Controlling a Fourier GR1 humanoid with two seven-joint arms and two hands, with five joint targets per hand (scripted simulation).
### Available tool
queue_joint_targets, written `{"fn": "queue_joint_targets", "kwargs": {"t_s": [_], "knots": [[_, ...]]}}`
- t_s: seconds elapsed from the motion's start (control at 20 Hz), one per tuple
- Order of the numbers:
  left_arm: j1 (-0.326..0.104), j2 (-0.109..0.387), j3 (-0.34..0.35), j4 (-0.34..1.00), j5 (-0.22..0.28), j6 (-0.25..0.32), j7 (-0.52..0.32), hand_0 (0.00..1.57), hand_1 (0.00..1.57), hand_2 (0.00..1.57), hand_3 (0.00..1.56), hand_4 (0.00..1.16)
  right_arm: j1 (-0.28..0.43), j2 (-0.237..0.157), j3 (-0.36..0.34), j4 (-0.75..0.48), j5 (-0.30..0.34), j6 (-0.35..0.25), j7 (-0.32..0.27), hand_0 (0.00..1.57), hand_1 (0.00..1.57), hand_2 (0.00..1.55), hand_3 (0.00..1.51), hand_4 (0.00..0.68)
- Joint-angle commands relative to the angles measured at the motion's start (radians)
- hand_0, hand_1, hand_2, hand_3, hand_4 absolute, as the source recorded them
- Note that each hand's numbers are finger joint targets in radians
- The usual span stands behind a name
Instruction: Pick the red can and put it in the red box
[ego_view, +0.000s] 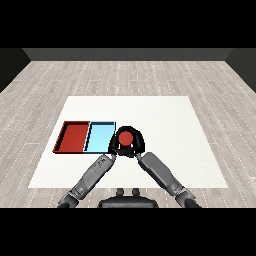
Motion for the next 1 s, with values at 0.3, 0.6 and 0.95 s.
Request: {"fn": "queue_joint_targets", "kwargs": {"t_s": [0.3, 0.6, 0.95], "knots": [[-0.03, -0.037, -0.048, -0.004, 0.002, 0.072, 0.039, 1.57, 1.57, 1.51, 1.4, 0.87, -0.01, 0.022, -0.006, 0.026, -0.012, 0.022, -0.045, 1.52, 1.52, 1.46, 1.4, 0.544], [0.04, -0.037, -0.024, -0.037, 0.004, 0.019, -0.034, 1.57, 1.57, 1.54, 1.45, 0.96, 0.024, 0.023, -0.05, -0.079, 0.011, 0.082, 0.042, 1.47, 1.47, 1.45, 1.4, 0.532], [-0.03, -0.038, -0.022, 0.02, 0.051, 0.047, -0.031, 1.57, 1.57, 1.57, 1.49, 1.14, 0.029, 0.023, -0.043, -0.084, 0.034, 0.114, 0.03, 0.0, 0.0, 0.0, 0.0, 0.0]]}}
